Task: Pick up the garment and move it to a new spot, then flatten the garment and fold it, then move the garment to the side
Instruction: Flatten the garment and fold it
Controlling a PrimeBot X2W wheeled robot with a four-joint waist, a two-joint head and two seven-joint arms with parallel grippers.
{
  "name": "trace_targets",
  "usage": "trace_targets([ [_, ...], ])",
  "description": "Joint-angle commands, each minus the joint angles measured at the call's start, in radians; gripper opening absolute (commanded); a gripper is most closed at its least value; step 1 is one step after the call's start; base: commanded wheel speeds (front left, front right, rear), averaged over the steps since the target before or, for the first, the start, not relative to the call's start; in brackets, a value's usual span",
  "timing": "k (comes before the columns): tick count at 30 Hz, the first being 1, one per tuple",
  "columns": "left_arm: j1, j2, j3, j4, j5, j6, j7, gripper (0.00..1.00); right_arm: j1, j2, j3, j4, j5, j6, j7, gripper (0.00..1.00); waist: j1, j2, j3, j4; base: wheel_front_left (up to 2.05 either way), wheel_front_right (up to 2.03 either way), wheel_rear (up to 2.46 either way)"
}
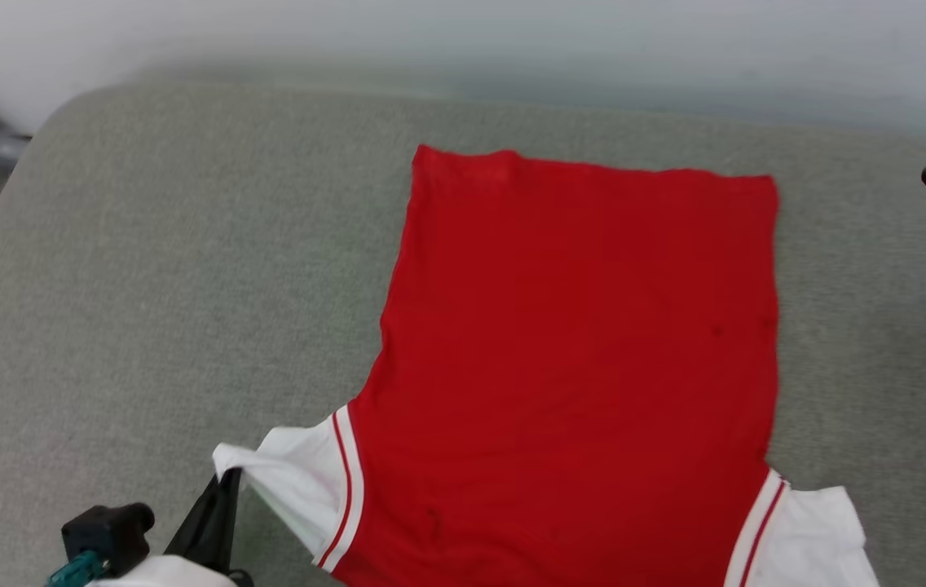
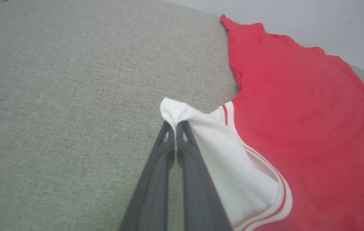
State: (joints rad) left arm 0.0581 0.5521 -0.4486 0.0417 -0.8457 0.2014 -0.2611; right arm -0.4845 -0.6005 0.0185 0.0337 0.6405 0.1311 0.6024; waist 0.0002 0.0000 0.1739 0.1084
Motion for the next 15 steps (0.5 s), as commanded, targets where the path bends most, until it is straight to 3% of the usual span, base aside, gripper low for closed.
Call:
trace_targets([
  [1,-0.029,-0.011,-0.003,-0.004,0.013,-0.006,-0.003,0.0,-0.062,0.001,0.021,0.028,-0.006,-0.001,0.07,1.0,-0.0002,0.0,0.061,0.051,0.0,0.0,0.0],
  [8,-0.114,-0.055,-0.021,-0.01,0.059,-0.027,-0.004,0.0,-0.334,-0.016,0.094,0.164,-0.081,-0.001,0.418,1.0,-0.0002,0.0,0.174,0.122,0.0,0.0,0.0],
  [15,-0.184,-0.11,-0.027,0.0,0.1,-0.058,-0.005,0.0,-0.498,0.005,0.098,0.288,-0.175,-0.001,0.62,1.0,-0.0002,0.0,0.284,0.179,0.0,0.0,0.0],
])
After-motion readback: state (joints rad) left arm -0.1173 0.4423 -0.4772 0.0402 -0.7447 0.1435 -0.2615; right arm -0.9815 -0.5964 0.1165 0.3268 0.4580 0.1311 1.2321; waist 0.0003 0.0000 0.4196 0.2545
